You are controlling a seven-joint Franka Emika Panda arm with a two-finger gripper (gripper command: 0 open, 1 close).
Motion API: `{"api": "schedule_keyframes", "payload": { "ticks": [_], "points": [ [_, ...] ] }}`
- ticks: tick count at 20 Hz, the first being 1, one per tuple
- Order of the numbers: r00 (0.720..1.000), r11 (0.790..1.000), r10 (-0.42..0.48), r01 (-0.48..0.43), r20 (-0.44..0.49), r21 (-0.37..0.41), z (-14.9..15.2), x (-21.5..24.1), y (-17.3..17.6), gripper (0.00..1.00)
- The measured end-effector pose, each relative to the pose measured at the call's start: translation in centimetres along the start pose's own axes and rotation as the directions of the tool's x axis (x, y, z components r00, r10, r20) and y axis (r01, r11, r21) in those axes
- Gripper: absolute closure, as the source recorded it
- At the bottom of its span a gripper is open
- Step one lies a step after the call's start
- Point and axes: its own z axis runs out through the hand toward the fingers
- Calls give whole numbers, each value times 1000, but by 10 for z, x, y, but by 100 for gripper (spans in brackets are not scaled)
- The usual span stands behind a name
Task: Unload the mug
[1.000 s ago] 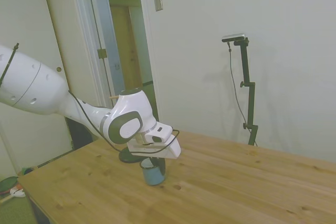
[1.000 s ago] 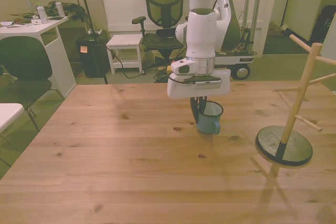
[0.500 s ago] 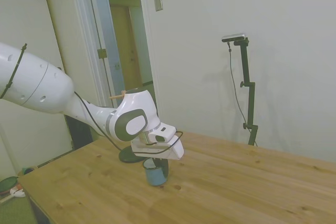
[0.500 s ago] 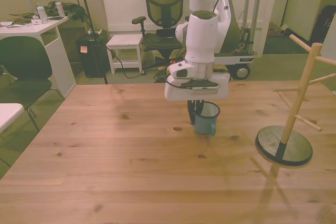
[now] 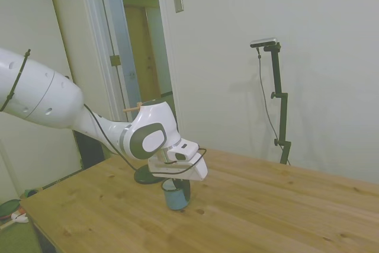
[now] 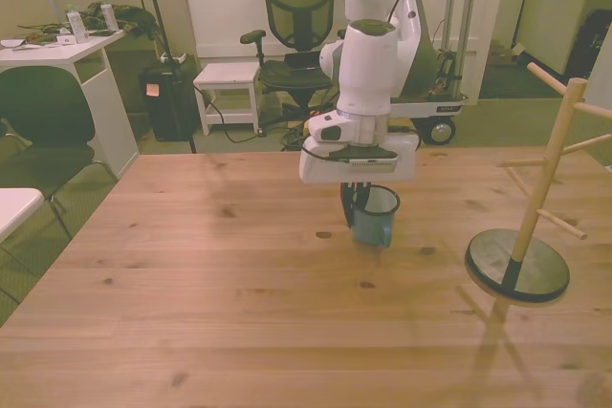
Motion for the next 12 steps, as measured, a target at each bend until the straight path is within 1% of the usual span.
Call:
{"api": "schedule_keyframes", "payload": {
  "ticks": [4,12],
  "points": [
    [1000,1000,3,-3,11,-10,7,0,1,0],
    [1000,1000,1,-1,13,-24,6,0,0,0]
  ]
}}
